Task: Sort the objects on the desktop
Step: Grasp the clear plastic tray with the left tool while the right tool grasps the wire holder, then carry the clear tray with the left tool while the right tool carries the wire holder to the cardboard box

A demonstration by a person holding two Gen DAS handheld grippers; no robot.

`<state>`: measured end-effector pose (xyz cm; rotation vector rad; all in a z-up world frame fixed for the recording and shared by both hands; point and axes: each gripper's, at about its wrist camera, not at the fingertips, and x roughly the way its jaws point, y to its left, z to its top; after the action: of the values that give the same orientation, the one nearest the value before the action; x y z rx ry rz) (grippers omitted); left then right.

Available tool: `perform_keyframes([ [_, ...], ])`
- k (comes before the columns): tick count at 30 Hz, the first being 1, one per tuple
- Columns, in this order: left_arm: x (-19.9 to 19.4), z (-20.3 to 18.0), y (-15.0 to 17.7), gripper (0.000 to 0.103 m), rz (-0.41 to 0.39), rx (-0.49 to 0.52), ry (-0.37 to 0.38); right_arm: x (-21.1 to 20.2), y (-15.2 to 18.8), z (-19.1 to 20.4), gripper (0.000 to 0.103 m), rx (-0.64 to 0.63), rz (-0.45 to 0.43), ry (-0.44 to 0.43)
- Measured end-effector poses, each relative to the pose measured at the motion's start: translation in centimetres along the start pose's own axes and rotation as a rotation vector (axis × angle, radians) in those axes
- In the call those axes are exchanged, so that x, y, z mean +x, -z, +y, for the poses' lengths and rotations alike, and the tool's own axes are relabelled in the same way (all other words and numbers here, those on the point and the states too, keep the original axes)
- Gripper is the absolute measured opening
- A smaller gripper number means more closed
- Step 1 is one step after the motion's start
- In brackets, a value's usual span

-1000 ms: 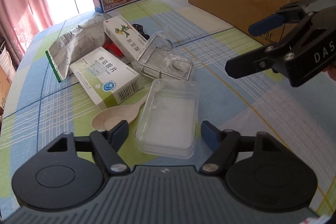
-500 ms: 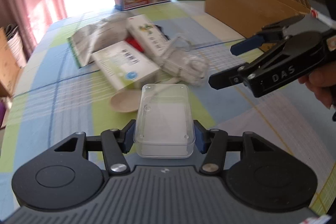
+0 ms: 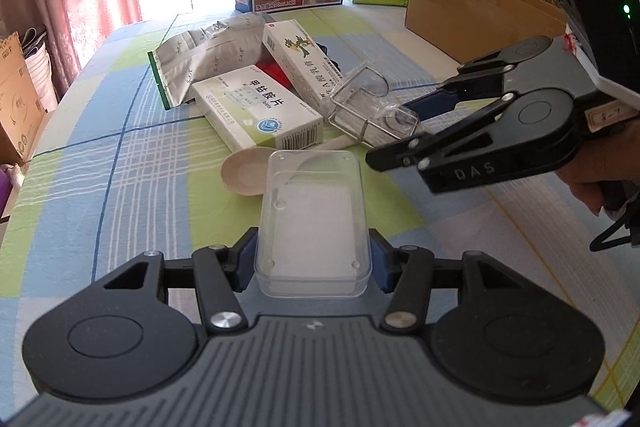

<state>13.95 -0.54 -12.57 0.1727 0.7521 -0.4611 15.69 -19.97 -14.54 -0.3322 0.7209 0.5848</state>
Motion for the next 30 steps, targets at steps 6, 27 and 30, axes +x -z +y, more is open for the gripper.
perform_keyframes([
  [6,0.1,-0.4,-0.1,0.054,0.006,0.007,-0.004,-1.0,0.3,-0.2,0.028,0.023,0.043,0.019],
  [27,-0.1,-1.9,-1.9,0.052,0.026,0.09,-0.034,-5.9,1.9,-1.6,0.028,0.223,0.067,0.081],
  [30,-0.8,-2.3,-2.6,0.052,0.02,0.096,-0.028,-7.1,1.8,-1.6,0.028,0.254,0.045,0.091],
])
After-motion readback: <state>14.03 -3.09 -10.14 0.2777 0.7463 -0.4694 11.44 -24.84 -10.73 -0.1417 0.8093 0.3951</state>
